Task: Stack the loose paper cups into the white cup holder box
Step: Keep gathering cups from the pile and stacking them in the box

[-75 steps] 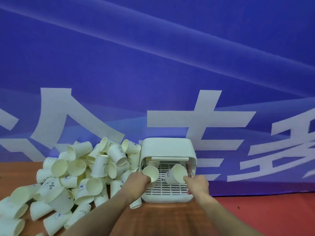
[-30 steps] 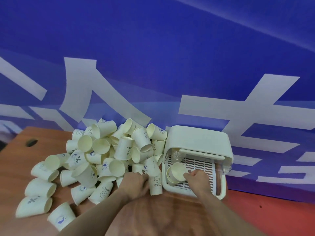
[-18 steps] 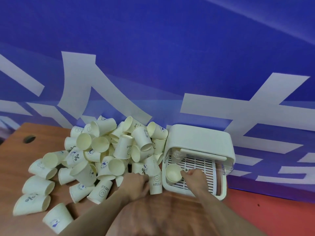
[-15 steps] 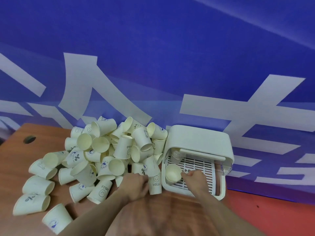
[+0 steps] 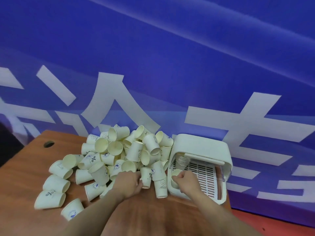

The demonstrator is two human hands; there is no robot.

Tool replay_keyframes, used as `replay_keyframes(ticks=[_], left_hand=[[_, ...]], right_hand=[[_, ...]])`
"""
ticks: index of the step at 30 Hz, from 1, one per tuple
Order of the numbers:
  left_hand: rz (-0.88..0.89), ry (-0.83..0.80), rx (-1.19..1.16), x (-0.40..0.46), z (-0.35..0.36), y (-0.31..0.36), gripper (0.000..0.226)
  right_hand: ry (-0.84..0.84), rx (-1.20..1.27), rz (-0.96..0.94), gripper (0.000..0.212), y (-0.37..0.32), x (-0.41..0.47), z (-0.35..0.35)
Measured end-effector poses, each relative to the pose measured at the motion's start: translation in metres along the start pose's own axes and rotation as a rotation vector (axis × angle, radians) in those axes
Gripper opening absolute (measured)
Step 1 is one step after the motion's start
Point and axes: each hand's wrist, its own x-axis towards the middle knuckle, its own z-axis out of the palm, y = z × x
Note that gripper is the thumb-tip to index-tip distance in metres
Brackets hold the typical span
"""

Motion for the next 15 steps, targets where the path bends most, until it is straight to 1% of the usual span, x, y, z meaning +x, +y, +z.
replay_keyframes(ticks=[6,10,15], left_hand=[[-0.141,0.047,-0.024,-0.027,-0.02,-0.041,0.04],[-0.222,0.091,-0.054,-0.045,-0.029,-0.073,0.037],[-0.344,0.086,-0.103,-0.055,-0.034,-0.109,0.033]], right_hand=[[-0.037,-0.059,-0.097,0.029,-0.035,-0.02,0.023],[-0.039,-0.168,-0.171,0.023,-0.061,-0.03,0.044],[-0.071,-0.283,-0.227,0.02,-0.086,-0.032,0.068]])
